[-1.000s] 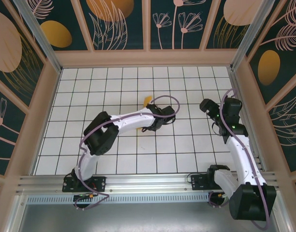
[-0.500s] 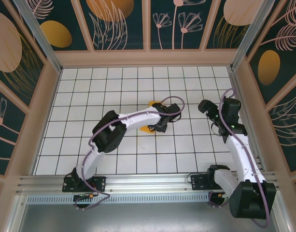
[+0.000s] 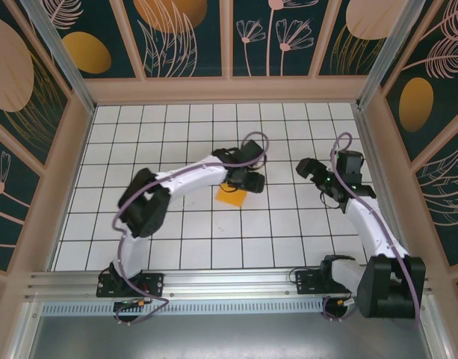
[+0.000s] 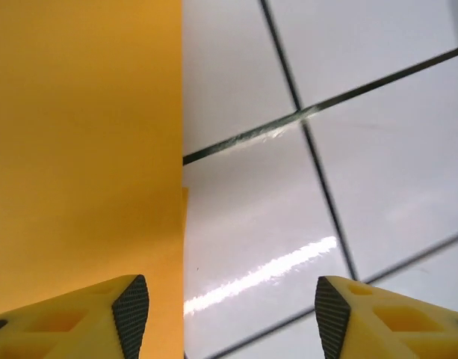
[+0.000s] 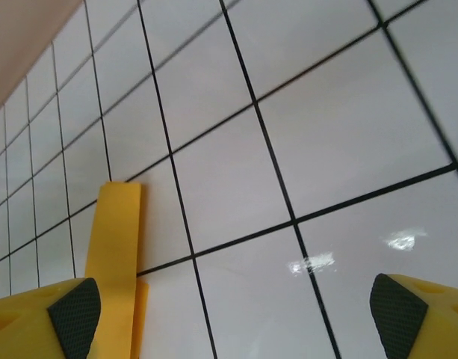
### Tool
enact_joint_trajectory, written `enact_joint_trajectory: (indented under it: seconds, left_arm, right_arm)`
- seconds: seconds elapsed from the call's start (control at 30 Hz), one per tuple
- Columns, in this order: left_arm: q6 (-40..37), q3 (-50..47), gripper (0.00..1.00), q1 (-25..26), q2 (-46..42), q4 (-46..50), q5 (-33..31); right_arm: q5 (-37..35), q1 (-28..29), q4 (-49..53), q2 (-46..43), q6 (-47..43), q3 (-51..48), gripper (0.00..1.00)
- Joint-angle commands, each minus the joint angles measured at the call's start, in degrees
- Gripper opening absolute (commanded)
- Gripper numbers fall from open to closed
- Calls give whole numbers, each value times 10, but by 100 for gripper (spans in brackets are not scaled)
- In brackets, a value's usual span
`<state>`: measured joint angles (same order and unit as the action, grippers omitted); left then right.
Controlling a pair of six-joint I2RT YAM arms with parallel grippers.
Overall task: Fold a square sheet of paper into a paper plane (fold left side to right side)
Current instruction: Turn over the paper at the center of the table, then rotate the paper at the center of the table.
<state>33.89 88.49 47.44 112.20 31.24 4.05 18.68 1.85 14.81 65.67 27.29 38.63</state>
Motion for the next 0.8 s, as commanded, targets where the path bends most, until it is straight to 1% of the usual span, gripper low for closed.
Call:
enact_joint_trajectory:
  seconds: [0.0, 0.07, 0.1, 0.2, 0.3, 0.37, 0.5, 0.77]
  left_arm:
    - [21, -91, 71, -51, -93, -127, 67]
    - [38, -154, 75, -83, -136, -178, 80]
    - [47, -188, 77, -101, -170, -207, 84]
    - [73, -275, 83, -146, -235, -279, 95]
    - [94, -347, 87, -181, -286, -324, 104]
    - [102, -376, 88, -197, -308, -333, 106]
    - [110, -409, 88, -207, -333, -331, 93]
    - [106, -425, 89, -208, -357, -315, 75]
  right_arm:
    - [-26, 64, -5, 66, 16, 38, 99]
    - [-60, 109, -2, 115, 20, 73, 99]
    - [-69, 130, -2, 142, 23, 92, 99]
    - [-91, 180, -5, 215, 33, 146, 99]
    - [-112, 220, -1, 286, 34, 204, 99]
    - [-124, 239, 12, 332, 33, 245, 99]
    - [-140, 262, 27, 406, 40, 311, 99]
    - [-118, 282, 26, 485, 41, 380, 99]
